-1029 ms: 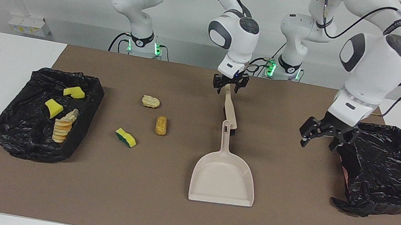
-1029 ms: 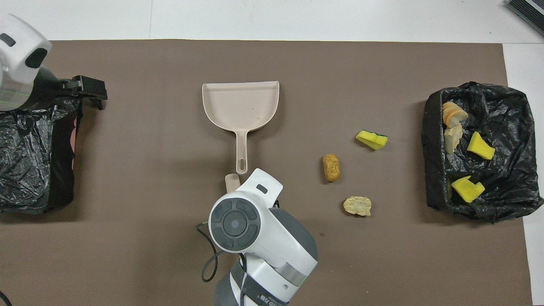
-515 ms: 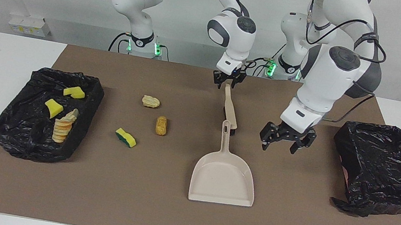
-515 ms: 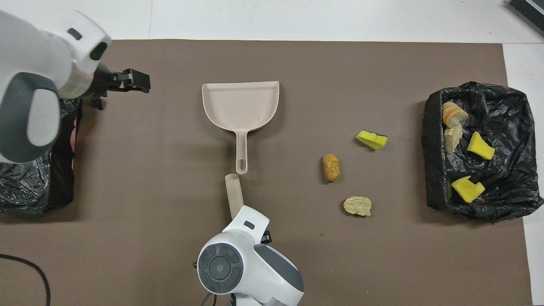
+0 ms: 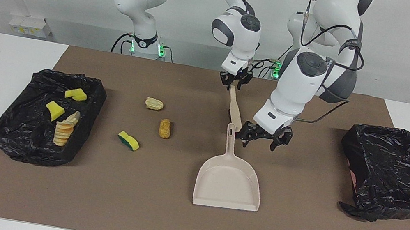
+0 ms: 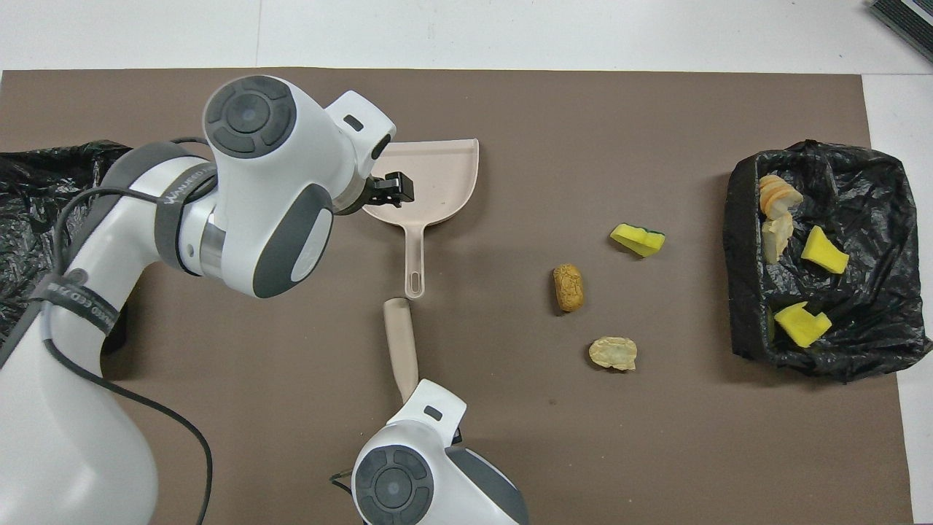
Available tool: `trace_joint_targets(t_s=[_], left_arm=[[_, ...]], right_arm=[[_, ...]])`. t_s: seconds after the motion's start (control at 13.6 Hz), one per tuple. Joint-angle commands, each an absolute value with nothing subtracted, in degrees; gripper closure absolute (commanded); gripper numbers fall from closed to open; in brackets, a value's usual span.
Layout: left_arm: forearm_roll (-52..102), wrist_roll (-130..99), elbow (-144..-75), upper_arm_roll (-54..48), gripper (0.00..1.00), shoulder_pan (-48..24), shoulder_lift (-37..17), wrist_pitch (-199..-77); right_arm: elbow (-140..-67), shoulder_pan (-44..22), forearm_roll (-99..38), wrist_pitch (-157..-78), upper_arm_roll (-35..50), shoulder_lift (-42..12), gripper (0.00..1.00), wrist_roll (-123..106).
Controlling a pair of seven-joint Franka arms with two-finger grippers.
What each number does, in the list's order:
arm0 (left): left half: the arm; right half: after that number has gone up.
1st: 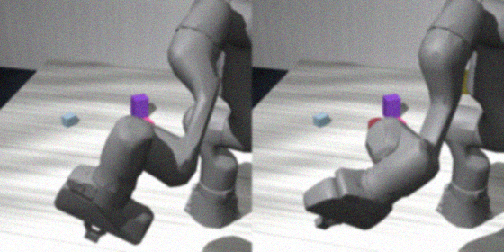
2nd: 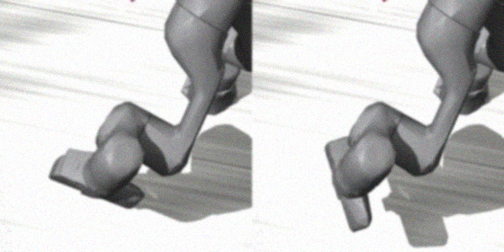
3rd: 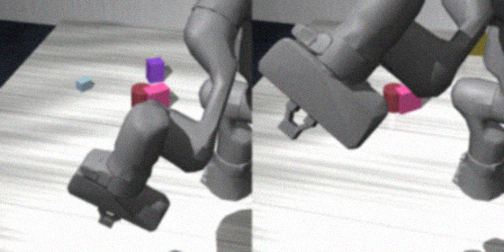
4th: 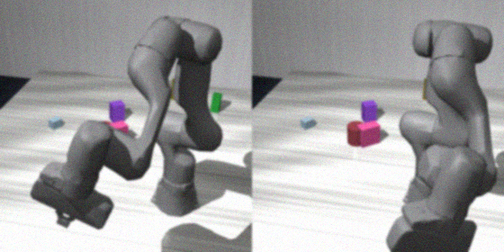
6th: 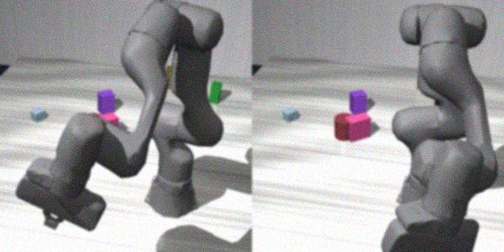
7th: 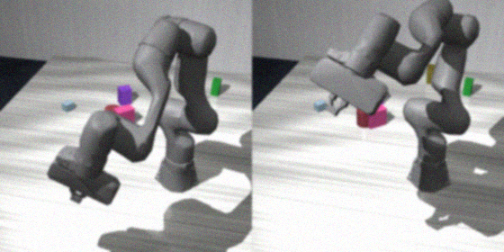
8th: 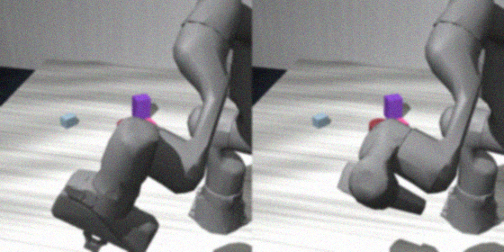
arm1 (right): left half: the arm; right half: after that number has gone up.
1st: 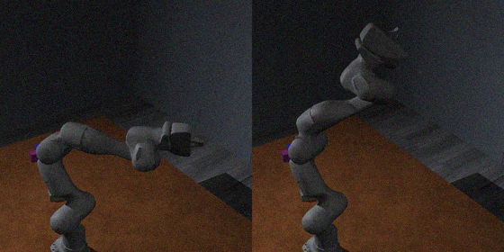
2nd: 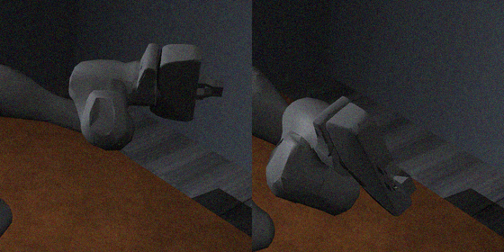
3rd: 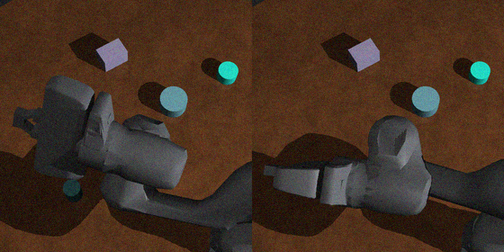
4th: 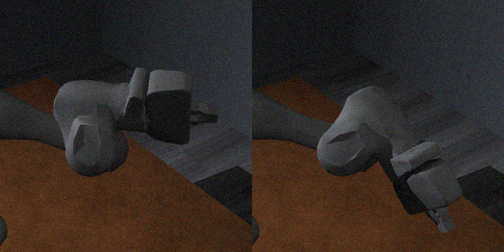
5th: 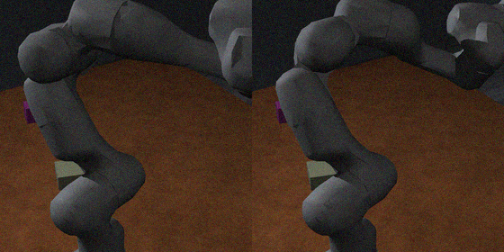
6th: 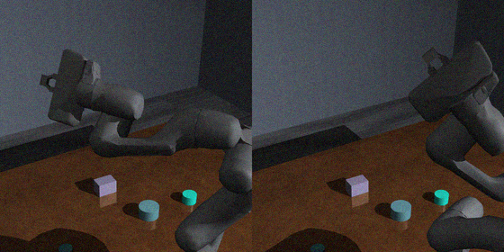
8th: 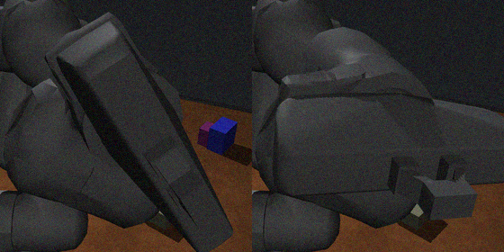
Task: Sweep and dump trash in bin
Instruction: 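Reach the left gripper to the dustpan while the right gripper reaches the brush, then grasp the dustpan with the left gripper while the right gripper grasps the brush, then slide the dustpan toward the trash bits while the right gripper brings the brush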
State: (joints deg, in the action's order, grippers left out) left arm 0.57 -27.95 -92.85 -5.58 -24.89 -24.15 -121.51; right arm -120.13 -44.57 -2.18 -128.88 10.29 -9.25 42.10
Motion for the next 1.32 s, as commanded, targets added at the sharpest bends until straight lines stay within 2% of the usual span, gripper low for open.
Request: trace_joint_targets(t_s=[0.0,0.37,0.59,0.66,0.74,1.03,1.25], left_arm=[[0.53,-29.7,-95.45,-4.66,0.0,-28.38,-25.3,-123.3],[0.35,-29.09,-94.75,-4.66,0.0,-28.39,-25.23,-118.93],[0.44,-29.18,-94.75,-4.66,0.54,-28.21,-24.26,-115.93],[0.53,-29.09,-94.75,-4.57,0.94,-28.13,-24.0,-115.67],[0.61,-28.92,-94.75,-4.57,1.0,-28.13,-23.82,-114.97],[0.18,-10.88,-95.27,-4.04,1.0,-25.59,-20.76,-113.83],[-0.87,9.25,-95.27,-3.61,1.0,-21.98,-17.59,-109.87]], right_arm=[[-121.46,-45.18,-3.69,-129.29,10.28,-6.95,1.0,48.4],[-123.82,-43.08,-3.78,-118.58,10.11,0.77,1.0,58.34],[-131.46,-38.96,-3.78,-117.43,10.02,8.68,1.0,61.86],[-133.83,-37.37,-3.78,-116.99,10.02,11.05,1.0,63.27],[-135.86,-35.61,-3.78,-116.98,10.02,12.99,1.0,64.85],[-142.37,-30.68,-2.82,-115.85,9.93,18.62,1.0,65.57],[-144.05,-29.09,-2.37,-112.33,9.93,20.3,1.0,66.97]])
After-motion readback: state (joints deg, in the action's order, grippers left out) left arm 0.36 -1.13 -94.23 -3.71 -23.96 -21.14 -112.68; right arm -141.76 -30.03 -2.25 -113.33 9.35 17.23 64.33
